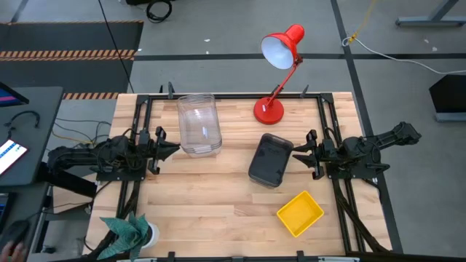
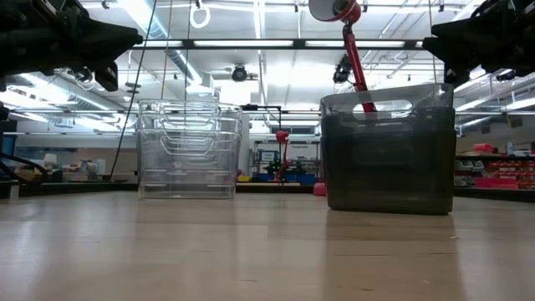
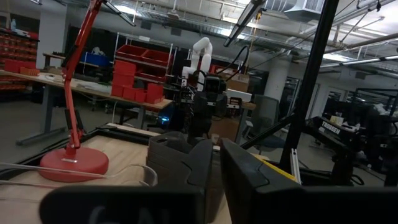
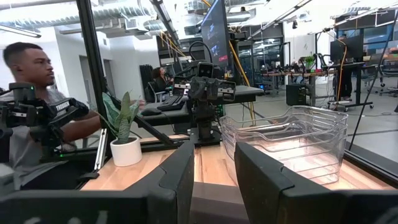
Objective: Stack baskets by color
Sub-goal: Return to Home Position
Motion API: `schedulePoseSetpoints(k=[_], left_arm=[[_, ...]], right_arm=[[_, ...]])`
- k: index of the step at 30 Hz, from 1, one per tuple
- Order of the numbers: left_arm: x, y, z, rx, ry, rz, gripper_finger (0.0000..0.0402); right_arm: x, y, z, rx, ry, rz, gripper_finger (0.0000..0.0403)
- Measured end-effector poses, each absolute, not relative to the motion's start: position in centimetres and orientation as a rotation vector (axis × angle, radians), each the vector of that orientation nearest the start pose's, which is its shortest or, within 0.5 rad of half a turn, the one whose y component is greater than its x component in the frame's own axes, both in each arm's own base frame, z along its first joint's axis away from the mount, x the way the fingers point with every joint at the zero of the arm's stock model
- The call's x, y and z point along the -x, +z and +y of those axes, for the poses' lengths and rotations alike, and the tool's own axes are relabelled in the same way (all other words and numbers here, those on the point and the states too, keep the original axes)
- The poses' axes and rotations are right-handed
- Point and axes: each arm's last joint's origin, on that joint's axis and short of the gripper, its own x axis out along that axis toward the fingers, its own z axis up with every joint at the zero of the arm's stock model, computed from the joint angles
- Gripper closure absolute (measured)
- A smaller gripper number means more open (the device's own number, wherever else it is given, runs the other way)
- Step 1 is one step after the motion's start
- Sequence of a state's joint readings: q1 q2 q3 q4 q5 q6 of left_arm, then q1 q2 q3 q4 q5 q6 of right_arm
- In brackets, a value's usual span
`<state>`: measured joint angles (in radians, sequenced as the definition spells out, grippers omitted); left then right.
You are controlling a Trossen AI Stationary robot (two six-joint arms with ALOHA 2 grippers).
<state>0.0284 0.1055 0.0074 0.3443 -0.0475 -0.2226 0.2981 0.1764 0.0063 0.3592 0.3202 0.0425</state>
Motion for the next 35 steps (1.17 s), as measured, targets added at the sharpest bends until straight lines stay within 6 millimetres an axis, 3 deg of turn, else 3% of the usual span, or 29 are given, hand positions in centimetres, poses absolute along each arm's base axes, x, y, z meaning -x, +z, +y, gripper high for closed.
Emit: schedulePoseSetpoints(k=[35], left_arm=[[-10.09,19.04,0.42,0.224,0.048,-0.253,0.037]], right_arm=[[-10.33,18.54,2.22,-0.1,-0.018,-0.181,0.0282]])
